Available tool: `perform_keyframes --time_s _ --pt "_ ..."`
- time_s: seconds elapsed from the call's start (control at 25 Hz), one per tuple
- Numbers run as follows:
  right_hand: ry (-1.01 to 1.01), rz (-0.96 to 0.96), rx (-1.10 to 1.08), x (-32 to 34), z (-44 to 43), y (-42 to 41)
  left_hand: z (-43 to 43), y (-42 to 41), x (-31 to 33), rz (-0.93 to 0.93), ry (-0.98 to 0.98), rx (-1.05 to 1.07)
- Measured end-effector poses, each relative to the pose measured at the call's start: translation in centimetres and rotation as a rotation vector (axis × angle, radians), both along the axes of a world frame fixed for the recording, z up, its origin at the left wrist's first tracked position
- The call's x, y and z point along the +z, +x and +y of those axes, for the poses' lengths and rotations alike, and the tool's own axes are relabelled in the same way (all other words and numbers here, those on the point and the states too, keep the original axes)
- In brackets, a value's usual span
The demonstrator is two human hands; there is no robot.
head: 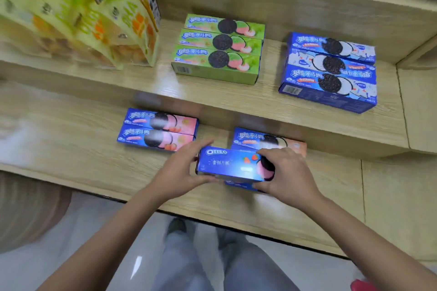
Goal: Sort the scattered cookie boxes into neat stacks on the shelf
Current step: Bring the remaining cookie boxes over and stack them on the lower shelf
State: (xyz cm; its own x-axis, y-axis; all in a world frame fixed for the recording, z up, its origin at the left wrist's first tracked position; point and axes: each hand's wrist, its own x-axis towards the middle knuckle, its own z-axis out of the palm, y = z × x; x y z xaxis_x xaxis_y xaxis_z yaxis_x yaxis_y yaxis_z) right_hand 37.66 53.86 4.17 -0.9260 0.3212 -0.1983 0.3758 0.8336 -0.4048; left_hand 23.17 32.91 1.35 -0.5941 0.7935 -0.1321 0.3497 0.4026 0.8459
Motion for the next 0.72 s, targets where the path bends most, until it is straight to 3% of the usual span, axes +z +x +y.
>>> perform_keyframes --time_s 0.28,0.32,0.52,0.64,0.72 --pt "-0.063 -0.068 0.081 -2.5 -10.1 -6.9 -13.5 -7.5 -1.1 -0.183 0.014 0.156" --pt "-0.129 -0.065 0.03 -3.1 -11.3 -7.3 -15.4 -8.8 -1.5 -0.195 0.008 0.16" --pt "-0.874 -0.124 -0.473 -4.7 -16.5 -8.5 -20.9 -13.2 -2.4 -0.264 -0.01 0.163" --pt "-1.09 -0.09 -0.698 -5.5 -18.3 -8.6 -21.5 -14.1 -3.0 -0.271 0.006 0.149" --pt "-1.07 -0.013 -0.745 -5.7 -18.5 -8.6 -20.8 -14.1 -3.4 -0.234 0.021 0.109"
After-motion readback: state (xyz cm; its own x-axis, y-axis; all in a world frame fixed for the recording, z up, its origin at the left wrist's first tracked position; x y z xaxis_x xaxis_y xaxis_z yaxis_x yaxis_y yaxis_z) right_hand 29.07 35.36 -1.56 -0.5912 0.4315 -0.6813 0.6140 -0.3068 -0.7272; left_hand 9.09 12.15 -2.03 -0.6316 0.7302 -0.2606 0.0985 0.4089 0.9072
